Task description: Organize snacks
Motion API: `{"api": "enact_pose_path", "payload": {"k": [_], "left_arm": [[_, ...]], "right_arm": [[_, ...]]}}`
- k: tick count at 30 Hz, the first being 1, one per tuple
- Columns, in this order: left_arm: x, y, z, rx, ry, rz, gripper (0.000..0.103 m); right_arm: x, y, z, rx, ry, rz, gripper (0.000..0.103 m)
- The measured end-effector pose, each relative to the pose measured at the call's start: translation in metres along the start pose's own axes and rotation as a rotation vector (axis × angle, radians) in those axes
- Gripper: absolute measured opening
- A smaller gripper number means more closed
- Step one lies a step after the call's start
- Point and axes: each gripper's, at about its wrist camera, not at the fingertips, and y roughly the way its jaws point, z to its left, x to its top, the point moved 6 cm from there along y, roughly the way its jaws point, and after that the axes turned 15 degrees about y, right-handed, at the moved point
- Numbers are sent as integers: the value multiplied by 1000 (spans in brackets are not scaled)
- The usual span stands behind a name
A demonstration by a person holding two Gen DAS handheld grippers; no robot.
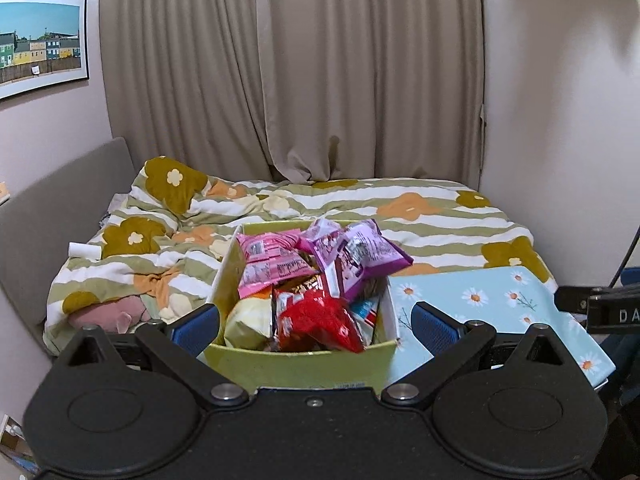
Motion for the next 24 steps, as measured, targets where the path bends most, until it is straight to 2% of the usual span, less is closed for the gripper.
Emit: {"api": "enact_pose_path", "payload": {"k": [6,24], "left_arm": [[-3,0,-10,-21,-4,1,103],[-1,3,-19,-45,20,-6,103]], "right_arm": [[-15,-5,-16,-36,1,9,103],[-17,-6,-26,-54,37,17,103]]}}
